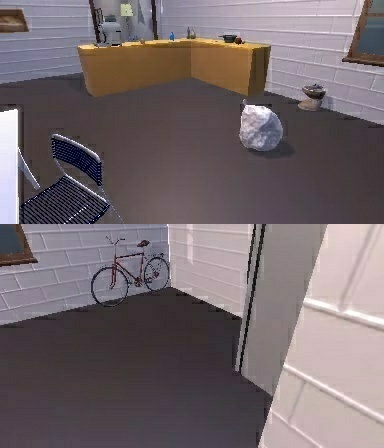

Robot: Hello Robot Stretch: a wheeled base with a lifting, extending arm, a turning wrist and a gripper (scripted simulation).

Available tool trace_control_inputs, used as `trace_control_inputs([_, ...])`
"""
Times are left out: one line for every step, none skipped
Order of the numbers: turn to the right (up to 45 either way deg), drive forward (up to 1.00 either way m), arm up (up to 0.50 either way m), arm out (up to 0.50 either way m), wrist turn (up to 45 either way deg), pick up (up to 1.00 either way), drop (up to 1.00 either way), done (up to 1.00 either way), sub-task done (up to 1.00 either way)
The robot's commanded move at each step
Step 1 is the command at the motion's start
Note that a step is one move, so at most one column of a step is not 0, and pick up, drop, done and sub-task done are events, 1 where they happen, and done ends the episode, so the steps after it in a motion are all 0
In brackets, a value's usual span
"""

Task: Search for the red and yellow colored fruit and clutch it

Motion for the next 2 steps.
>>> trace_control_inputs([45.0,0.0,0.0,0.0,0.0,0.0,0.0,0.0,0.0])
trace_control_inputs([39.0,0.0,0.0,0.0,0.0,0.0,0.0,0.0,0.0])
